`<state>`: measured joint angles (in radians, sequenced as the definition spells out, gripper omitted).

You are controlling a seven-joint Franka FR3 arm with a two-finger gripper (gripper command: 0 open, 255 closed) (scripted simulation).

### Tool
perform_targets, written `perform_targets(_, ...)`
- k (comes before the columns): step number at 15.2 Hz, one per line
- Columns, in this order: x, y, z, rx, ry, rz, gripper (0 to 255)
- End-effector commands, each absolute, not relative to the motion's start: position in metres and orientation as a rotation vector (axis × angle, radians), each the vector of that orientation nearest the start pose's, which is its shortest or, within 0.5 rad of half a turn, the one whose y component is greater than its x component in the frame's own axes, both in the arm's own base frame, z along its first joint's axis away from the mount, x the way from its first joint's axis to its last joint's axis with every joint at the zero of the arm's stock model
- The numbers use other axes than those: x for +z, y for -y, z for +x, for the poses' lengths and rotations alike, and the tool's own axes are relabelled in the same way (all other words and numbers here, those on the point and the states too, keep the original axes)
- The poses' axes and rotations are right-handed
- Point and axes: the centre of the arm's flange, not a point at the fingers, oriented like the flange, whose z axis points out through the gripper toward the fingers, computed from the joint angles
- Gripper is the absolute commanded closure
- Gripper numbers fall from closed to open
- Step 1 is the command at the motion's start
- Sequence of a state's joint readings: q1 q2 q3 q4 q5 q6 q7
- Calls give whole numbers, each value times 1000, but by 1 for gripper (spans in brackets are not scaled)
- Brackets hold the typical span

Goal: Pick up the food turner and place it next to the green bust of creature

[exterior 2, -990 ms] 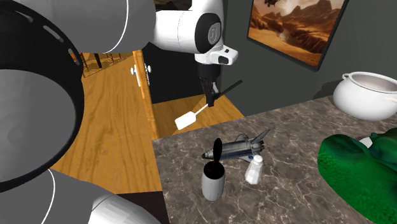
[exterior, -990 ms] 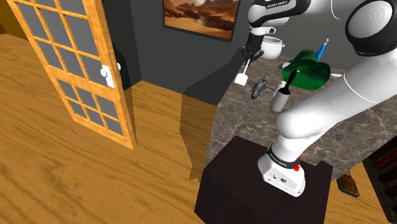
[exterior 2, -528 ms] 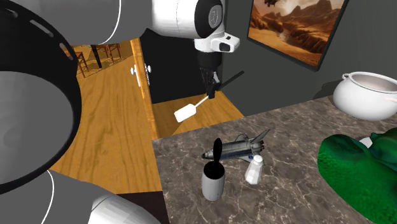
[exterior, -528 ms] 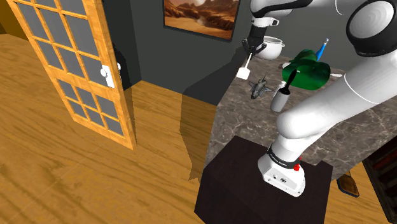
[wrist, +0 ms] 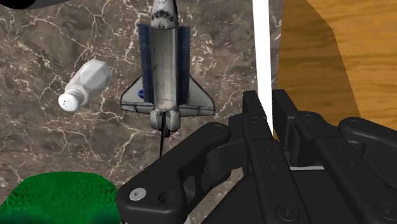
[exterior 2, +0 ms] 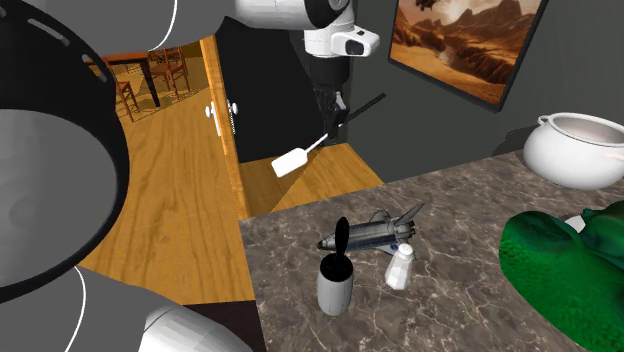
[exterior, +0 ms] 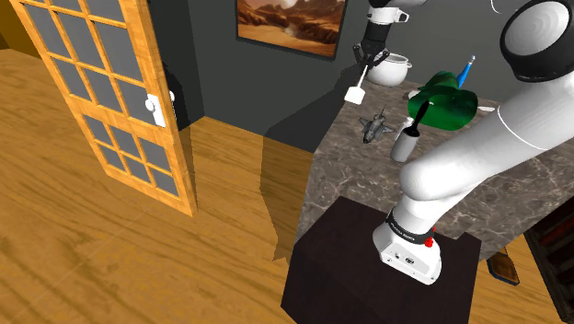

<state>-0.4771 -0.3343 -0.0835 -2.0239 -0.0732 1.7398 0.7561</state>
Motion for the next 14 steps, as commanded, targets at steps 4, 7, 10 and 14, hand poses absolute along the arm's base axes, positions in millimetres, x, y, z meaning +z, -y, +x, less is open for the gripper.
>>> perform_targets(4,618,255,383,-85,-1927,-2530,255)
perform_targets(7,624,264,374,-85,-1927,-2530,255)
perform_targets(10,624,291,345,-85,-1927,-2530,255)
perform_targets(14,624,328,307,-85,-1927,-2530,255)
